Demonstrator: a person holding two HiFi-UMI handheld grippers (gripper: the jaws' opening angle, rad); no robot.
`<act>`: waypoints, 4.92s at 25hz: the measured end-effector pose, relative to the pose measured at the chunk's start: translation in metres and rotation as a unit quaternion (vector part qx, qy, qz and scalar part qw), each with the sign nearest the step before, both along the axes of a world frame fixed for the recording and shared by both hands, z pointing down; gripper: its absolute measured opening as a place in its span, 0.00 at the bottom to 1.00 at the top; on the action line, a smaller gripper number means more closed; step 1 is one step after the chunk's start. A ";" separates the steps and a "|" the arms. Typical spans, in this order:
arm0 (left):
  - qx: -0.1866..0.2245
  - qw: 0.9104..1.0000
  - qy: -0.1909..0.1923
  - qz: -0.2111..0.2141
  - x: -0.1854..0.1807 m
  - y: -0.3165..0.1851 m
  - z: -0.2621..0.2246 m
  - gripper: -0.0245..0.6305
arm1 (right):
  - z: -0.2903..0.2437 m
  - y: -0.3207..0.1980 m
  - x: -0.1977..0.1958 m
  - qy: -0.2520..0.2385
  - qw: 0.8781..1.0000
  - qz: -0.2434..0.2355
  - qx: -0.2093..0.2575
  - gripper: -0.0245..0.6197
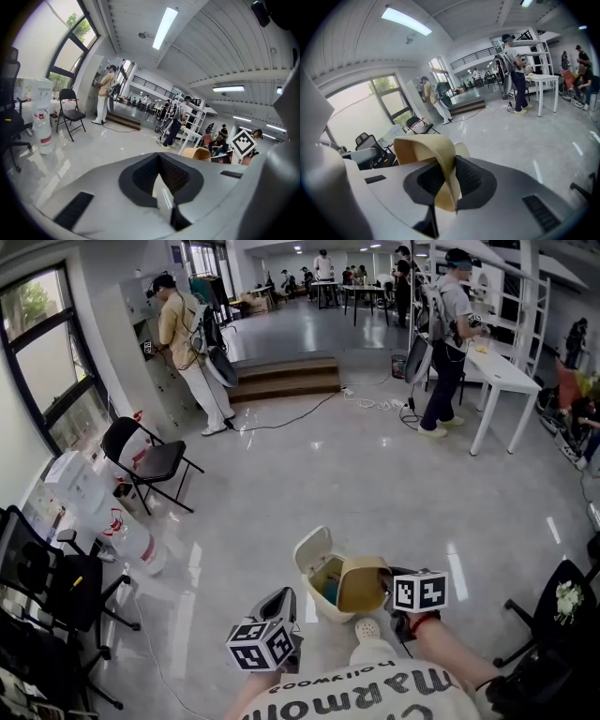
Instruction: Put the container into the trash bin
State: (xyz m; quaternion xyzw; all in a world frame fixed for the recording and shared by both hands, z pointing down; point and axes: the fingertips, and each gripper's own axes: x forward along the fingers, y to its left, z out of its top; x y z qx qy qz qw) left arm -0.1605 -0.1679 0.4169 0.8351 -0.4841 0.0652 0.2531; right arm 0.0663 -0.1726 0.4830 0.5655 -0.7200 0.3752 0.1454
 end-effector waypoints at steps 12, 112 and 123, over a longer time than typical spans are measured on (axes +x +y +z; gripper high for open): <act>-0.011 1.000 0.007 -0.025 0.024 -0.075 0.011 0.07 | 0.002 -0.087 0.007 0.010 0.999 -0.049 -0.006 0.12; -0.343 0.930 -0.028 -0.127 0.040 -0.102 0.466 0.07 | 0.540 -0.174 -0.044 0.175 0.916 -0.157 -0.323 0.12; -0.357 0.925 -0.012 -0.128 0.051 -0.097 0.487 0.07 | 0.569 -0.171 -0.052 0.195 0.902 -0.186 -0.338 0.12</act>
